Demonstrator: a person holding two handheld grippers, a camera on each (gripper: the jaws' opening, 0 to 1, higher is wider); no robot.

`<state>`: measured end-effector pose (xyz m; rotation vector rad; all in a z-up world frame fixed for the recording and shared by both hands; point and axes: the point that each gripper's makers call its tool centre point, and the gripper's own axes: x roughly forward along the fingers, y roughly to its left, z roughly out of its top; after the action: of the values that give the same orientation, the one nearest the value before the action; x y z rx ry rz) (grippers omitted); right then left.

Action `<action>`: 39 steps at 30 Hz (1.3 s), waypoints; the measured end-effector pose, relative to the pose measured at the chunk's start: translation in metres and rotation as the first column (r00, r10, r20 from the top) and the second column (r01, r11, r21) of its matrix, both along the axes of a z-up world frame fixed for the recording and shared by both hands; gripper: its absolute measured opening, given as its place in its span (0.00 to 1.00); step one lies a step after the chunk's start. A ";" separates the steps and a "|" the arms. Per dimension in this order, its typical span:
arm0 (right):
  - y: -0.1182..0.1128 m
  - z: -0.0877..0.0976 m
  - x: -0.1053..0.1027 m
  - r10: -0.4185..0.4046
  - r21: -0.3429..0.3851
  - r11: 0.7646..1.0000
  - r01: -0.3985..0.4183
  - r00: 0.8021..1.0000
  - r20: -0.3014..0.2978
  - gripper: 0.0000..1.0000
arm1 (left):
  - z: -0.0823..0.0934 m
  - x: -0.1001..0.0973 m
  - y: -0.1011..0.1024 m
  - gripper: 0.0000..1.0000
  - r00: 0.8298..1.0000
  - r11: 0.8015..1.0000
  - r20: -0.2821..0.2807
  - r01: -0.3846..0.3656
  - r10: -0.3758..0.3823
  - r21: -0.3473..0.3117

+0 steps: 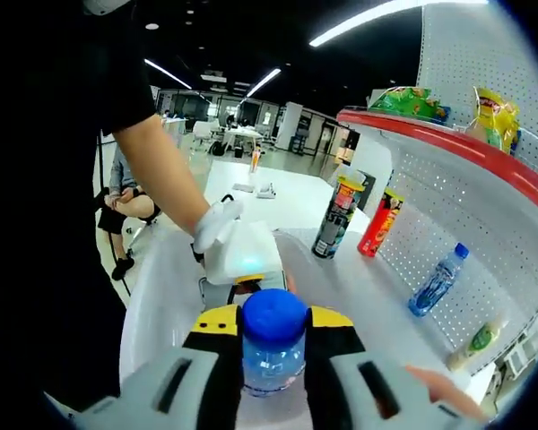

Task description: Place the items from the shopping basket onto the snack and drink counter

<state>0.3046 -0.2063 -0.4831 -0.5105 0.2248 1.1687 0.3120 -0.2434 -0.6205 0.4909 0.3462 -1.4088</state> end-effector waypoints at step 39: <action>0.031 0.070 0.048 -0.003 0.113 0.994 -0.005 0.998 0.068 0.22 | 0.071 0.059 0.039 0.46 0.988 0.991 0.077 -0.133 0.135 -0.036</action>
<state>0.3527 -0.1749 -0.4130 -0.4500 0.0991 1.1556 0.3712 -0.2048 -0.5495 0.4882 0.2881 -1.2591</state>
